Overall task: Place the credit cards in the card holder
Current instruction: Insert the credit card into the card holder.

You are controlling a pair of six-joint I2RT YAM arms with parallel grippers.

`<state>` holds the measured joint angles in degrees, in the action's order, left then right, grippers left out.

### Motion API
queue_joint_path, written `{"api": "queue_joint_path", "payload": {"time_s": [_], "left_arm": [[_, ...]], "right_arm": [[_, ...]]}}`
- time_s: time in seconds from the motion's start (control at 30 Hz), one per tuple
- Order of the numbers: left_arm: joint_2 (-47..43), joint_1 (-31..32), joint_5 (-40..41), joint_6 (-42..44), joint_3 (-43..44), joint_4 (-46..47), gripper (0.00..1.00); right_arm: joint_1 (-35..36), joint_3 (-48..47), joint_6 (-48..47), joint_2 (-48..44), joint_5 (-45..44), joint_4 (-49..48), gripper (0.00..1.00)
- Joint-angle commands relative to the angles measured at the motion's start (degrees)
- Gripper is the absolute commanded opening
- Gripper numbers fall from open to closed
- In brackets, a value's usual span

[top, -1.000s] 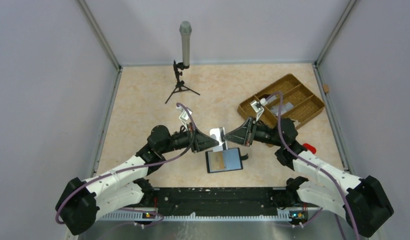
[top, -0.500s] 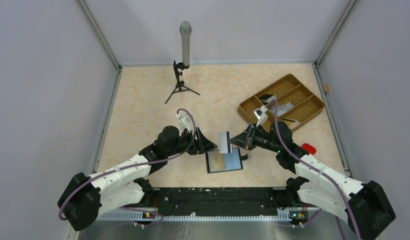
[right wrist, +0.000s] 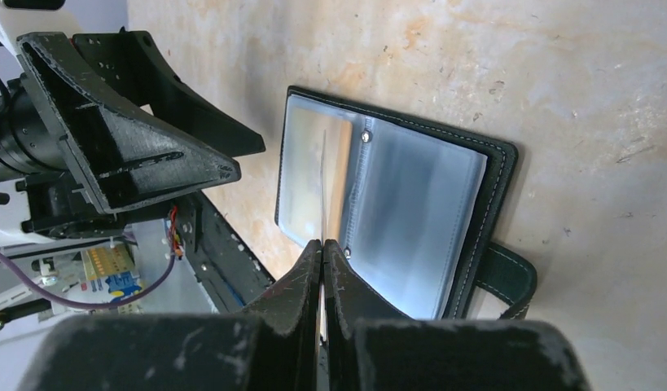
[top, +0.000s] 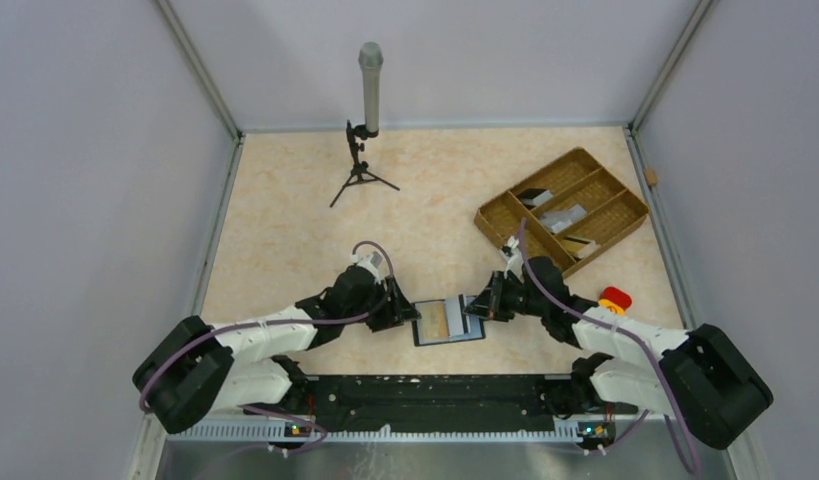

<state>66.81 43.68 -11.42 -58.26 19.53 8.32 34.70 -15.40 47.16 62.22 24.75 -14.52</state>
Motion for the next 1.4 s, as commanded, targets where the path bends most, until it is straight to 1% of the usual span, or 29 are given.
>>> {"api": "queue_joint_path", "payload": {"time_s": [0.0, 0.17, 0.33, 0.7, 0.93, 1.07, 1.37], "left_arm": [[1.05, 0.35, 1.79, 0.01, 0.9, -0.95, 0.58], [2.54, 0.35, 1.32, 0.25, 1.08, -0.72, 0.54], [3.54, 0.35, 1.18, 0.25, 1.13, -0.46, 0.51], [5.88, 0.83, -0.17, -0.1, 0.91, 1.75, 0.46], [8.66, 1.37, -0.82, -0.54, 0.3, 3.74, 0.42], [9.59, 1.72, -1.08, -1.15, -0.1, 5.24, 0.41], [10.52, 2.14, -1.01, -1.24, -0.11, 5.51, 0.4]], "right_arm": [[-0.15, -0.57, 0.12, 2.12, 0.59, -5.19, 0.0], [-0.11, -0.73, 0.32, 4.92, 1.51, -6.76, 0.0], [-0.16, -0.59, 0.63, 5.65, 1.47, -7.19, 0.0], [-0.16, -0.11, 1.43, 9.7, 1.79, -9.23, 0.0], [-0.16, -0.11, 1.52, 12.04, 0.53, -8.21, 0.0], [-0.16, 0.09, 1.41, 13.56, 0.14, -8.83, 0.0], [0.48, -0.45, 0.51, 17.08, -0.81, -9.62, 0.0]]}}
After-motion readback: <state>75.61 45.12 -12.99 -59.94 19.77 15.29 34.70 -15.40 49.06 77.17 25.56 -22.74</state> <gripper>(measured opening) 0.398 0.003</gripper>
